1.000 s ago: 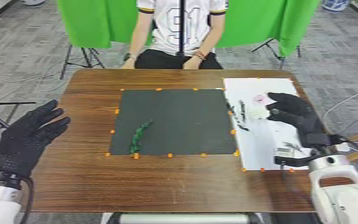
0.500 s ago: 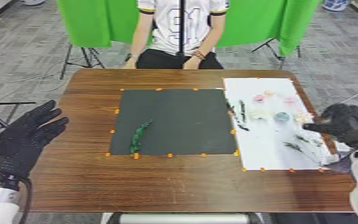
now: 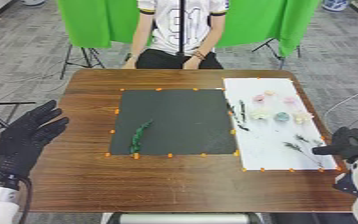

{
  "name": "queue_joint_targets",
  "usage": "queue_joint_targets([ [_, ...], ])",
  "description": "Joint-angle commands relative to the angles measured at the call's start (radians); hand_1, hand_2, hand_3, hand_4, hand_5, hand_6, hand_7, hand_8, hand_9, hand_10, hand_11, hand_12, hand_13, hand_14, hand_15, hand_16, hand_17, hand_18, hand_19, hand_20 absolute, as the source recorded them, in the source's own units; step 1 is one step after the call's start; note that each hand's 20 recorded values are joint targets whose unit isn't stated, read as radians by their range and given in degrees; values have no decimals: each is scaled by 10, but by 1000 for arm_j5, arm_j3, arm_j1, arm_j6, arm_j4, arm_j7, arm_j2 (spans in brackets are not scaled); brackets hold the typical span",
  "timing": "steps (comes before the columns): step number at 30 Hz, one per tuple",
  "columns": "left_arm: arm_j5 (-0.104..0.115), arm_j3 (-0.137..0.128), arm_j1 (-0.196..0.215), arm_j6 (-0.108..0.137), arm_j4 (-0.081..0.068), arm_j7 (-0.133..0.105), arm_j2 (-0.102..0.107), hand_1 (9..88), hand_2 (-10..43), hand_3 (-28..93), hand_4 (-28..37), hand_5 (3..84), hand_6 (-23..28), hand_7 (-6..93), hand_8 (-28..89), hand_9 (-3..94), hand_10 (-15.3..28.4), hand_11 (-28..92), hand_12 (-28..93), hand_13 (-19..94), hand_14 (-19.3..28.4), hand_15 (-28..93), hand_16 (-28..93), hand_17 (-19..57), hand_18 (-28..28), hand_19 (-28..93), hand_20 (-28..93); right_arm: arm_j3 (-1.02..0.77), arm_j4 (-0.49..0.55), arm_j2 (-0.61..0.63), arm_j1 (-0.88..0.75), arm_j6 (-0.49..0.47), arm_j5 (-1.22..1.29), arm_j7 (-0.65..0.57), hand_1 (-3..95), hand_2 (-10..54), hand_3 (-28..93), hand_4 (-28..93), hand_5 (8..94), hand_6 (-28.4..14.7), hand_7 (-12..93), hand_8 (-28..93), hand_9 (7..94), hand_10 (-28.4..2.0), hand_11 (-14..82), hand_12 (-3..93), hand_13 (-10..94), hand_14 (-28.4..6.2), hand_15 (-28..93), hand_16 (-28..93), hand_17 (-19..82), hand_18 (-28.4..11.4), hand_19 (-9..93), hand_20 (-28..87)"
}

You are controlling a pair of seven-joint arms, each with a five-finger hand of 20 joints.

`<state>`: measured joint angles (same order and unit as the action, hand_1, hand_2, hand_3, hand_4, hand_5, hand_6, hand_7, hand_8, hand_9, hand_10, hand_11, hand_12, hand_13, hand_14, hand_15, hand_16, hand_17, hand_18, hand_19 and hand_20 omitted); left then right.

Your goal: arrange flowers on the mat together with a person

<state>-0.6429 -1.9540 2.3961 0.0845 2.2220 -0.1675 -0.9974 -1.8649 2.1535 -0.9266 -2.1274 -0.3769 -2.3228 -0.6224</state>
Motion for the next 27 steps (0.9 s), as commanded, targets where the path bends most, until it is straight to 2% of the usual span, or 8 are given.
queue_joint_targets([
  [1, 8, 3, -7, -13, -11, 16, 2, 271, -2, 704, -237, 409, 63, 134, -76, 325, 138, 210, 139, 273, 165, 365, 8, -67, 237, 496, 160, 49, -31, -11, 15, -32, -5, -36, 455, -95, 435, -283, 560, -41, 391, -127, 577, -137, 530, 393, 572, -116, 702, 257, 252, -202, 730, 386],
  [4, 40, 6, -9, -23, -13, 10, 1, 272, -1, 704, -239, 409, 63, 133, -76, 325, 138, 209, 139, 273, 165, 365, 7, -67, 237, 496, 160, 58, -33, -10, 23, -47, 12, -54, 475, -95, 416, -283, 562, -41, 393, -129, 578, -138, 530, 397, 571, -116, 702, 260, 253, -202, 732, 382],
  [6, 54, 6, -7, -23, -12, 1, 0, 269, 1, 704, -240, 409, 63, 133, -76, 325, 139, 209, 140, 273, 165, 365, 7, -67, 237, 496, 160, 64, -38, -9, 29, -54, 4, -56, 459, -95, 466, -283, 559, -44, 389, -128, 575, -139, 527, 400, 566, -118, 701, 262, 252, -202, 733, 379],
  [8, 47, 4, -4, -20, -9, 2, 1, 267, 2, 705, -241, 410, 63, 133, -76, 326, 140, 210, 140, 273, 165, 366, 7, -67, 238, 496, 161, 67, -41, -12, 32, -58, 12, -62, 458, -95, 481, -283, 556, -44, 387, -128, 572, -139, 526, 400, 565, -118, 700, 261, 251, -202, 734, 377],
  [12, 48, 3, -2, -20, -9, 0, -1, 267, 4, 705, -242, 410, 63, 134, -76, 327, 140, 210, 140, 275, 165, 367, 7, -67, 237, 496, 161, 99, -63, -12, 51, -51, -2, -68, 455, -95, 517, -283, 560, -44, 385, -127, 573, -137, 530, 396, 569, -117, 704, 258, 252, -202, 737, 375],
  [20, 47, 5, -6, -20, -10, 4, -2, 265, 5, 706, -242, 410, 63, 133, -76, 327, 140, 209, 140, 275, 166, 366, 6, -67, 238, 496, 160, 180, -128, 1, 89, 1, -40, -65, 447, -95, 578, -283, 616, -24, 407, -130, 639, -126, 555, 409, 624, -108, 734, 276, 291, -206, 772, 381],
  [24, 45, 5, -2, -17, -8, 2, -3, 265, 5, 707, -242, 410, 63, 133, -76, 327, 140, 209, 140, 274, 165, 366, 7, -67, 238, 496, 160, 188, -139, -5, 89, 3, -41, -52, 480, -95, 565, -283, 652, -10, 416, 79, 695, -117, 554, 420, 668, -95, 742, 295, 330, -199, 797, 379],
  [27, 46, 4, 1, -15, -8, 2, -6, 266, 4, 708, -243, 410, 63, 133, -76, 327, 140, 209, 140, 275, 165, 367, 7, -67, 238, 496, 160, 193, -146, -7, 92, 5, -27, -43, 497, -95, 619, -282, 703, 4, 441, 112, 744, -106, 561, 427, 715, -86, 753, 314, 359, -197, 817, 391],
])
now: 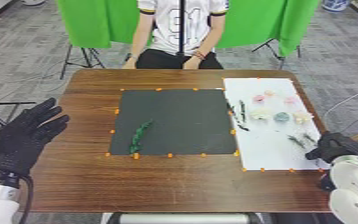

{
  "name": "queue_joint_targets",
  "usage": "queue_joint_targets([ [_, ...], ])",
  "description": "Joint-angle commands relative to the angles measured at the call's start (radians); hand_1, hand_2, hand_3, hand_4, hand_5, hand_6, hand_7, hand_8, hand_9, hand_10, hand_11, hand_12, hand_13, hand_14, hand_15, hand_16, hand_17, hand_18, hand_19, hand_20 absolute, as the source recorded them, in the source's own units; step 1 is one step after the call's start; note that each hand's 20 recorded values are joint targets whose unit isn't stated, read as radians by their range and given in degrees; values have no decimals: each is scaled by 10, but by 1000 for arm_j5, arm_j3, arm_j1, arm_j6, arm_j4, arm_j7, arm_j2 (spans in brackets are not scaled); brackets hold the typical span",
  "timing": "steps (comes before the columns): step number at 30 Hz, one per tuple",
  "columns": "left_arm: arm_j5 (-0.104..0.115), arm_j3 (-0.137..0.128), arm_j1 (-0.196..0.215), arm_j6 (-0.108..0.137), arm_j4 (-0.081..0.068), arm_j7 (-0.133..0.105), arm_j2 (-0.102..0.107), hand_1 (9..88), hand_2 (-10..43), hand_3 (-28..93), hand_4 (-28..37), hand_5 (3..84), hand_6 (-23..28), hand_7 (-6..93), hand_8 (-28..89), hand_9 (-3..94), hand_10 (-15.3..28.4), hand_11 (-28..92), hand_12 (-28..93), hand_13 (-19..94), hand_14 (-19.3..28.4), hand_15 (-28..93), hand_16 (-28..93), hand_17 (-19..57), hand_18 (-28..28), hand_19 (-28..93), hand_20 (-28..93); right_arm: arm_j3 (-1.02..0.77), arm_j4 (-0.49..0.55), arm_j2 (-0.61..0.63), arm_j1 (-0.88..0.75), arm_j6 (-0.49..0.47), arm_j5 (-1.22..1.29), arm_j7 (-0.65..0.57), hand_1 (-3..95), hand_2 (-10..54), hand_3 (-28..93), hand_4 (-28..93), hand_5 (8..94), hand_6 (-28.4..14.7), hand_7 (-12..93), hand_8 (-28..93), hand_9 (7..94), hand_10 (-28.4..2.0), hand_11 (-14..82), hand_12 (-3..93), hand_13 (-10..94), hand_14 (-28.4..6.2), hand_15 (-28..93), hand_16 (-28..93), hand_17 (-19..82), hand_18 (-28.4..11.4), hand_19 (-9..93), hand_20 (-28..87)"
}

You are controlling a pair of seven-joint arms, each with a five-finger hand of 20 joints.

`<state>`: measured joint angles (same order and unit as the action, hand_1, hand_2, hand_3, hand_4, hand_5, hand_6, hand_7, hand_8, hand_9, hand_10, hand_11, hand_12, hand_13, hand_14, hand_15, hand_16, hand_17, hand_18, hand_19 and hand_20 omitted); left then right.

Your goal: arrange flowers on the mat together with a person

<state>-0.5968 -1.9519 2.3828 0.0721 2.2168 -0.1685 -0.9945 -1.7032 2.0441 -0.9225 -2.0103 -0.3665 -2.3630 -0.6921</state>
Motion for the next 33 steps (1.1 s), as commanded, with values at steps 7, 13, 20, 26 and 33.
queue_joint_targets([
  [7, -1, 2, 20, 2, -2, -1, -12, 265, 4, 708, -244, 411, 63, 133, -76, 326, 139, 209, 140, 275, 165, 367, 7, -68, 238, 496, 160, 19, -33, -7, -48, 119, -8, 86, 480, -95, 744, -274, 763, 13, 472, 115, 806, -98, 597, 443, 761, -85, 796, 341, 386, -208, 872, 425],
  [13, -2, 4, 22, 4, -1, -4, -10, 265, 6, 707, -244, 411, 62, 133, -76, 326, 140, 208, 140, 274, 165, 367, 7, -68, 238, 496, 160, -18, 43, -11, -55, 234, -9, 107, 451, -95, 785, -216, 777, 17, 518, 136, 835, -86, 643, 452, 793, -82, 840, 353, 408, -220, 913, 461],
  [20, -2, -6, 31, 8, 5, -2, -10, 265, 4, 709, -244, 411, 63, 133, -76, 326, 140, 209, 140, 274, 166, 367, 7, -68, 238, 496, 160, 33, 134, -2, 47, 331, 62, 177, 426, -95, 800, -141, 791, 19, 554, 161, 861, -78, 676, 457, 827, -77, 871, 355, 444, -227, 932, 501],
  [26, -10, -12, 43, 5, 16, 8, -16, 266, 4, 708, -244, 412, 63, 134, -76, 327, 139, 211, 141, 274, 165, 368, 7, -68, 238, 496, 160, 222, 133, -33, 251, 309, 137, 295, 416, -95, 806, -116, 799, 21, 565, 166, 873, -75, 685, 456, 837, -76, 880, 353, 461, -229, 932, 520],
  [33, -15, 5, 33, 7, 13, 16, -14, 266, 4, 709, -243, 411, 63, 134, -76, 326, 139, 210, 140, 274, 166, 367, 7, -68, 238, 496, 160, 491, 38, -141, 476, 212, 116, 382, 411, -95, 810, -108, 803, 19, 563, 170, 875, -75, 687, 458, 840, -76, 883, 354, 466, -230, 932, 529],
])
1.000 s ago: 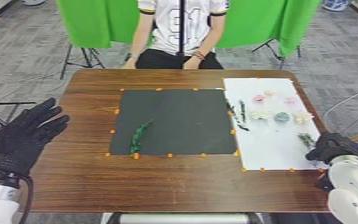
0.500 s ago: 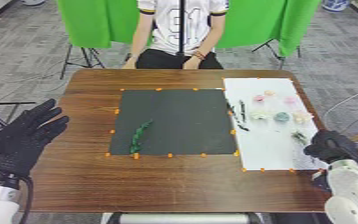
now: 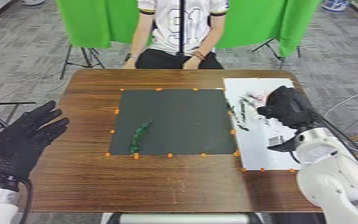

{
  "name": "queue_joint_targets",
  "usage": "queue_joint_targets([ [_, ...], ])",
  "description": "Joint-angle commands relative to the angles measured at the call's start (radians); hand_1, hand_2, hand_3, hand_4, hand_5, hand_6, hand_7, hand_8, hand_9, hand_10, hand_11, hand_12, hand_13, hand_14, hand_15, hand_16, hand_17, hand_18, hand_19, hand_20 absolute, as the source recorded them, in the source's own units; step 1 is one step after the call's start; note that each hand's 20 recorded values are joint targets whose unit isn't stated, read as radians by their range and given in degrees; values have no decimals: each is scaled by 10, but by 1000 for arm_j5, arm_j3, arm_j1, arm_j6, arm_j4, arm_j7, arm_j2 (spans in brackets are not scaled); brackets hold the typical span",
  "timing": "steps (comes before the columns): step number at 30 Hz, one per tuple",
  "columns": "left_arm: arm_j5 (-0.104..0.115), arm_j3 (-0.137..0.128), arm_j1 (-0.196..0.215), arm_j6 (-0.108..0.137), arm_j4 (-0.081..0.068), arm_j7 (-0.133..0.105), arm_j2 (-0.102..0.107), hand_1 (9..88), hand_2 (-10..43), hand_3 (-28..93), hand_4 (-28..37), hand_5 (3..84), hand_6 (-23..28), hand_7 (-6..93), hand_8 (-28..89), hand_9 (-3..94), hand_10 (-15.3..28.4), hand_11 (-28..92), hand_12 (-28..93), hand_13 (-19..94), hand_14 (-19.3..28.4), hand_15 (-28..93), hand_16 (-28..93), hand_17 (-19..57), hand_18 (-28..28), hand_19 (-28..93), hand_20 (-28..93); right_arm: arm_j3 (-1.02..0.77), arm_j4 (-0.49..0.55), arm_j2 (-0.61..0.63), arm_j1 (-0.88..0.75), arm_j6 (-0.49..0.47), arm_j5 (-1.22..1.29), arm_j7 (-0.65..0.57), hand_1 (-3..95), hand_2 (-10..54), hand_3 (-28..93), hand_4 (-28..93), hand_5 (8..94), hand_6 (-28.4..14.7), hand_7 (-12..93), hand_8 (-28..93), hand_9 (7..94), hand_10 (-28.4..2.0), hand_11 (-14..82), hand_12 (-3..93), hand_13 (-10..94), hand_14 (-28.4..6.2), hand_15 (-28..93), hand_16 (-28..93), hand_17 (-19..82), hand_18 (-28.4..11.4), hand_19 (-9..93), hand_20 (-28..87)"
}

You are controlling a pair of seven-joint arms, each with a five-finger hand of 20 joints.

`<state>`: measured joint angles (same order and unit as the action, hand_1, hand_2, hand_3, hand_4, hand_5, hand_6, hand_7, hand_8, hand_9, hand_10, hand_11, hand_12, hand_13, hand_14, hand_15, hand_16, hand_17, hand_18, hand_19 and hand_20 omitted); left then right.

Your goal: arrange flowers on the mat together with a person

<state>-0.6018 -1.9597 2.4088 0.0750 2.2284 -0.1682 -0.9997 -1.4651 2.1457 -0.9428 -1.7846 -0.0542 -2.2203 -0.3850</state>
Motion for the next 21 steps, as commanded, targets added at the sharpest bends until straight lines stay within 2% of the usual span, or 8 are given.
queue_joint_targets([
  [1, -9, 15, 5, 6, 1, 15, -9, 266, 3, 709, -243, 411, 63, 134, -76, 326, 139, 210, 140, 274, 166, 368, 7, -68, 238, 496, 160, 282, -83, -137, 270, -116, -36, 82, 410, -95, 810, -108, 803, 19, 563, 171, 875, -74, 687, 458, 840, -76, 883, 354, 466, -230, 932, 529],
  [7, -10, 28, 9, 10, 1, 21, -19, 266, 4, 708, -243, 411, 63, 135, -76, 326, 139, 209, 140, 274, 166, 368, 7, -68, 237, 496, 160, 390, -177, -218, 312, -148, -100, 92, 404, -95, 813, -98, 809, 19, 559, 168, 882, -80, 679, 447, 843, -75, 878, 349, 467, -228, 932, 527],
  [10, -10, 27, 12, 11, 2, 19, -17, 266, 4, 707, -243, 411, 63, 135, -76, 326, 139, 209, 140, 274, 165, 367, 7, -68, 237, 495, 160, 441, -223, -234, 331, -186, -141, 85, 401, -95, 814, -97, 811, 20, 556, 170, 884, -80, 678, 445, 844, -76, 877, 347, 468, -229, 932, 526],
  [16, -11, 32, 6, 8, -1, 21, -16, 266, 4, 707, -242, 411, 63, 133, -77, 326, 140, 208, 140, 274, 165, 364, 7, -68, 237, 495, 160, 554, -317, -251, 378, -149, -245, 42, 401, -95, 814, -102, 813, 22, 553, 172, 886, -81, 676, 442, 847, -76, 875, 345, 469, -230, 932, 524],
  [18, -10, 34, 1, 7, -4, 26, -14, 266, 4, 707, -242, 411, 63, 133, -76, 326, 140, 208, 141, 274, 165, 364, 7, -68, 238, 495, 160, 572, -333, -264, 385, -175, -272, 16, 399, -95, 816, -104, 815, 24, 551, 171, 887, -80, 676, 441, 848, -77, 874, 344, 471, -231, 932, 524],
  [21, -11, 36, 0, 7, -5, 24, -13, 267, 4, 706, -242, 411, 63, 133, -76, 326, 140, 209, 141, 274, 165, 365, 8, -68, 238, 495, 160, 607, -364, -275, 402, -154, -317, -14, 397, -95, 816, -107, 820, 26, 547, 167, 889, -79, 676, 439, 851, -76, 874, 343, 476, -230, 932, 525],
])
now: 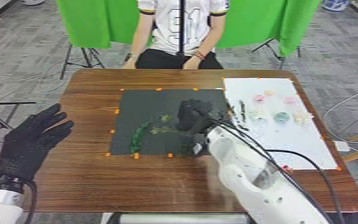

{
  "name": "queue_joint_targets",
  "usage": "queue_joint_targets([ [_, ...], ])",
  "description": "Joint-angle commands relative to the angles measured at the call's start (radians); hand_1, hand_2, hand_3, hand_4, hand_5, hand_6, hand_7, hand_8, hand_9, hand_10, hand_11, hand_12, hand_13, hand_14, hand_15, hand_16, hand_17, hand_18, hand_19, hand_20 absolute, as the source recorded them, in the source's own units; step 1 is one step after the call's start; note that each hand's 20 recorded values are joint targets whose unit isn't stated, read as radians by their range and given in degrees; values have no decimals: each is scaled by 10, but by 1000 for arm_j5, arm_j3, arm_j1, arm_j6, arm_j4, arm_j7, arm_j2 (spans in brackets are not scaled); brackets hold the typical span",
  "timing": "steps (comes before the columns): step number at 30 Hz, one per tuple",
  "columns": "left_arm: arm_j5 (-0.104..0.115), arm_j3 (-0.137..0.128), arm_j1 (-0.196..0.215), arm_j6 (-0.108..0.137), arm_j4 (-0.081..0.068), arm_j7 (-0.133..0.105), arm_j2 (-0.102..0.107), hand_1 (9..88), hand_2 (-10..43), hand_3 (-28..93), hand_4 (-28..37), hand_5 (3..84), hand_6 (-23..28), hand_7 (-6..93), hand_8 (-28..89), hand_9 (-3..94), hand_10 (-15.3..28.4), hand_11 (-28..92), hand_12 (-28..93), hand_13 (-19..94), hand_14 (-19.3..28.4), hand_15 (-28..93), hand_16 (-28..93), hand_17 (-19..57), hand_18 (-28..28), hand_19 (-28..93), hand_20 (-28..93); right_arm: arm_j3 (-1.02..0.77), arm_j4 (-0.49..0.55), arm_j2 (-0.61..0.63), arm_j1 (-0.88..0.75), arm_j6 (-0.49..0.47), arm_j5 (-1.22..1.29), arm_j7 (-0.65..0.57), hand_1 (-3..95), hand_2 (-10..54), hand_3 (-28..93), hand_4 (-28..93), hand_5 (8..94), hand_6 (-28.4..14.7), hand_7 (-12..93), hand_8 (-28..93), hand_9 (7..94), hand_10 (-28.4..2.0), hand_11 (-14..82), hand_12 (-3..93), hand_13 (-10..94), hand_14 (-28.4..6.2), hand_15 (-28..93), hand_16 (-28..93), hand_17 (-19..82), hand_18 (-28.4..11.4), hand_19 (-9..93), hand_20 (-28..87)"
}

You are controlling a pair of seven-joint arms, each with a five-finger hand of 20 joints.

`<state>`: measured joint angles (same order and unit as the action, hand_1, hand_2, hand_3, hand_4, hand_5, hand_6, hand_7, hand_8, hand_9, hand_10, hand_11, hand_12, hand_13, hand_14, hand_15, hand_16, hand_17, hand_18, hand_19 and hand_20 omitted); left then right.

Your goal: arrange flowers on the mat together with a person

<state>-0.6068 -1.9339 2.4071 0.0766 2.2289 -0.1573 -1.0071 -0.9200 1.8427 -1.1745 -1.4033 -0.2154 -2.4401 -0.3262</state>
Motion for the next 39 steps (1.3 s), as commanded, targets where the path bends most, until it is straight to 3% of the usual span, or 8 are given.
queue_joint_targets([
  [1, -5, 11, -1, 6, -6, 15, -5, 266, 4, 707, -242, 411, 63, 133, -76, 326, 140, 209, 141, 274, 165, 365, 8, -68, 238, 495, 160, 74, -70, -47, 26, 11, -99, -90, 396, -95, 816, -107, 821, 27, 545, 167, 889, -79, 676, 439, 852, -76, 873, 342, 477, -230, 932, 525],
  [9, -7, 15, -6, 3, -10, 19, 1, 266, 4, 708, -241, 411, 64, 131, -76, 327, 140, 208, 140, 274, 165, 366, 8, -68, 237, 495, 160, 109, -99, -67, 48, 49, -87, -162, 381, -81, 817, -110, 841, 28, 525, 154, 901, -75, 672, 430, 865, -73, 869, 337, 489, -234, 932, 530],
  [11, -5, 16, -7, 4, -11, 19, 2, 266, 4, 708, -241, 411, 64, 131, -76, 327, 140, 208, 141, 274, 166, 366, 8, -68, 237, 495, 160, 107, -90, -74, 44, 34, -79, -168, 342, -51, 822, -146, 877, 30, 549, -43, 920, -74, 664, 420, 881, -72, 863, 333, 507, -234, 932, 537],
  [13, -6, 15, -6, 5, -11, 19, 4, 266, 4, 708, -242, 412, 64, 130, -76, 327, 140, 208, 141, 274, 166, 365, 8, -68, 237, 495, 160, 98, -80, -86, 40, 1, -62, -175, 325, -35, 820, -159, 895, 30, 554, -99, 932, -74, 659, 412, 893, -73, 858, 331, 517, -235, 932, 540],
  [18, -6, 19, -10, 1, -13, 25, 4, 266, 4, 708, -242, 413, 65, 130, -76, 326, 140, 207, 141, 274, 165, 365, 8, -68, 237, 494, 160, 78, -63, -110, 29, -44, -28, -186, 277, 19, 787, -181, 903, 31, 546, -104, 937, -76, 654, 415, 901, -72, 854, 331, 529, -240, 932, 548],
  [30, -6, 14, -5, 3, -11, 26, 7, 267, 5, 707, -242, 413, 64, 132, -76, 326, 140, 208, 141, 274, 166, 366, 7, -68, 237, 495, 161, 68, -48, -108, 15, -67, -19, -184, 269, 19, 778, -192, 900, 25, 526, -96, 930, -78, 642, 425, 891, -77, 853, 343, 520, -245, 932, 554],
  [33, -5, 16, -13, -7, -17, 29, 8, 267, 5, 708, -242, 413, 64, 132, -76, 326, 140, 208, 141, 274, 166, 367, 7, -68, 237, 495, 161, 62, -35, -93, 14, -67, -30, -185, 268, 21, 776, -193, 899, 23, 523, -94, 928, -79, 641, 428, 888, -78, 854, 344, 519, -245, 932, 554],
  [39, -5, 8, -2, -2, -12, 24, 7, 267, 5, 708, -242, 413, 64, 132, -76, 326, 139, 208, 141, 274, 165, 366, 7, -68, 237, 495, 160, 18, 22, -57, 12, -269, 43, -177, 232, 91, 762, -187, 895, 17, 512, -93, 922, -85, 638, 429, 881, -83, 854, 344, 504, -250, 932, 553],
])
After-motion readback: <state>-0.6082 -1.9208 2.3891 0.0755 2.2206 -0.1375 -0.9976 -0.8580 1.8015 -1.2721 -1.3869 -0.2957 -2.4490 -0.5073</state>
